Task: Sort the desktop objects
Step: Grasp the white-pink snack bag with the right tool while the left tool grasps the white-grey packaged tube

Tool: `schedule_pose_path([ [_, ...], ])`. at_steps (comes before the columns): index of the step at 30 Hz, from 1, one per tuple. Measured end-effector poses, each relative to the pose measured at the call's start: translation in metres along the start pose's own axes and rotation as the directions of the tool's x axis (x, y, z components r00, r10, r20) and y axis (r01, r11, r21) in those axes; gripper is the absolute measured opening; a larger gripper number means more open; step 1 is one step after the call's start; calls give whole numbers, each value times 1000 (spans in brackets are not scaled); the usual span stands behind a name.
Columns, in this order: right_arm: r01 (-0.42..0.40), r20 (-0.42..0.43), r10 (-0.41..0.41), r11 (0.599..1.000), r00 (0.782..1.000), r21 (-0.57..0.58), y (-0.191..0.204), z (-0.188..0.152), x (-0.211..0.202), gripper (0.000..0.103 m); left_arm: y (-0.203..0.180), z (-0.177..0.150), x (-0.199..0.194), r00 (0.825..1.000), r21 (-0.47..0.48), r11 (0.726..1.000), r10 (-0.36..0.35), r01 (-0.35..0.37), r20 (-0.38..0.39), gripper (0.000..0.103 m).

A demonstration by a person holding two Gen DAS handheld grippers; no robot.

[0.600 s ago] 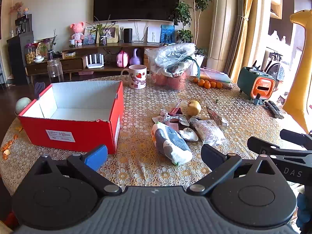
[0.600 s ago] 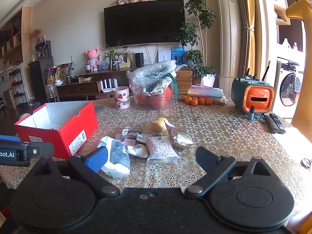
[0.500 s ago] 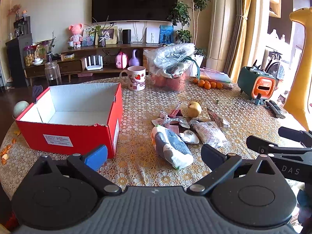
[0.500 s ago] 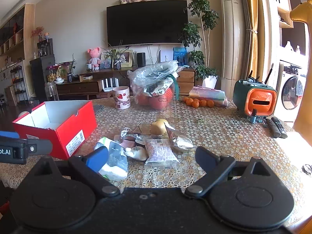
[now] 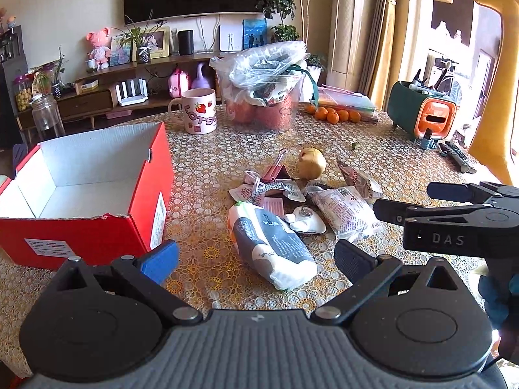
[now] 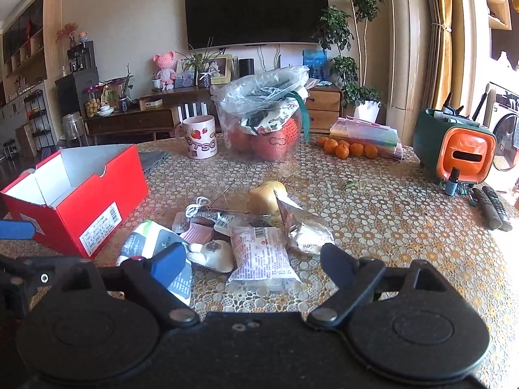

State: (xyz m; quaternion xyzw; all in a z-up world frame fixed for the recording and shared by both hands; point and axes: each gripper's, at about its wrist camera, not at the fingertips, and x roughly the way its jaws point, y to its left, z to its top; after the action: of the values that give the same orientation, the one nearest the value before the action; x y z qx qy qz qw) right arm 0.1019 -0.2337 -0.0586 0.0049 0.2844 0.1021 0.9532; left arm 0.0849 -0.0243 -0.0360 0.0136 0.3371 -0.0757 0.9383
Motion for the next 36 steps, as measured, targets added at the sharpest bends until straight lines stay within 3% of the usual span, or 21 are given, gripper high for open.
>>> schedule_pose_path([
  [9, -6, -112, 9, 1000, 994, 30, -13, 0, 59, 81, -5, 3, 48, 998, 14, 1000, 8, -7, -69, 102],
  [17, -2, -188, 14, 998, 982, 62, -18, -4, 94, 77, -1, 3, 78, 991, -28, 1000, -2, -2, -133, 100],
  [22, -3, -216, 12, 999, 976, 42, -14, -7, 104, 69, 3, 2, 91, 983, -60, 998, -32, 21, -183, 78],
  [24, 1, -222, 9, 999, 975, 46, -15, -7, 106, 67, 5, 2, 96, 978, -74, 997, -43, 29, -205, 62],
  [30, 17, -228, -8, 999, 974, 37, -15, -6, 106, 57, 5, 3, 99, 973, -69, 997, -54, 40, -222, 32],
  [33, 17, -227, -9, 999, 974, 34, -14, -5, 104, 54, 4, 5, 96, 974, -62, 997, -58, 45, -219, 21],
  [36, 20, -230, -12, 999, 973, 32, -13, -5, 99, 52, 6, 6, 92, 975, -65, 997, -60, 47, -215, 16],
])
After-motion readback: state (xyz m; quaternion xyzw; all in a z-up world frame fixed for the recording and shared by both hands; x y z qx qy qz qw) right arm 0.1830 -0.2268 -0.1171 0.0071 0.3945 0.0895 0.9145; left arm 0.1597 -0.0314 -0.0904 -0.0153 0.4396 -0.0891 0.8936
